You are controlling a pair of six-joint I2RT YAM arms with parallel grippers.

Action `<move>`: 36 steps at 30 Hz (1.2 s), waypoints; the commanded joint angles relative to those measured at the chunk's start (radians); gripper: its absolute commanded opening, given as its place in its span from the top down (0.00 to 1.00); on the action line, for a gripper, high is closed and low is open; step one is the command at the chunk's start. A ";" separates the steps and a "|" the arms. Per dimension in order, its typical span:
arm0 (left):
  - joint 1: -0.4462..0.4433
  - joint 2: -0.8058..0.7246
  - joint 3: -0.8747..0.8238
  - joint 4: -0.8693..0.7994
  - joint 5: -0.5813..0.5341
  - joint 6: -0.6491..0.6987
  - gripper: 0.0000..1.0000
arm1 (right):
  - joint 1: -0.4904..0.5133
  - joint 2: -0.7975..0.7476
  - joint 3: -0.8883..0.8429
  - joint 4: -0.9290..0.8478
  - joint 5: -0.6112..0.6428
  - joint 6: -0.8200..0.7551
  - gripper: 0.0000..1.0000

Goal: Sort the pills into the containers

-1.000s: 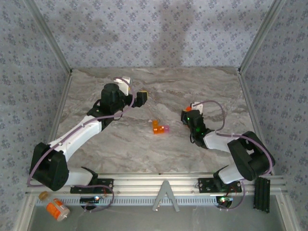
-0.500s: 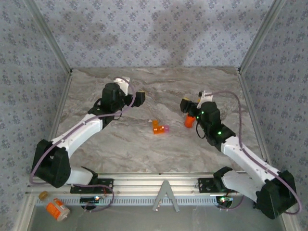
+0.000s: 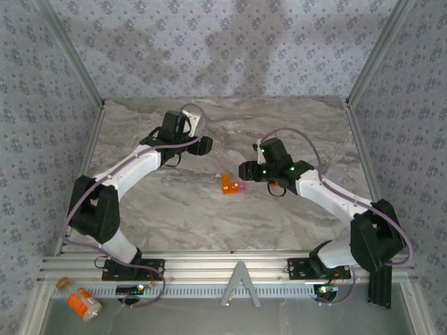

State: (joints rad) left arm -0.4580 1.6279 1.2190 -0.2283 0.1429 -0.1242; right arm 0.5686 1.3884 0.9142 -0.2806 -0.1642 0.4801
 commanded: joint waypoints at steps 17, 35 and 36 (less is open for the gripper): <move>-0.053 0.197 0.167 -0.224 0.232 0.050 1.00 | -0.006 0.224 0.049 -0.049 -0.046 0.022 0.43; -0.110 0.273 0.168 -0.236 0.254 0.052 1.00 | -0.036 0.303 0.081 -0.024 -0.067 0.009 0.44; -0.111 0.274 0.166 -0.235 0.256 0.052 1.00 | -0.037 0.307 0.085 -0.024 -0.065 0.009 0.44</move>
State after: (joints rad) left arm -0.5594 1.8858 1.3739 -0.4461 0.3737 -0.0868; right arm 0.5388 1.6726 0.9657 -0.3061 -0.2184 0.4938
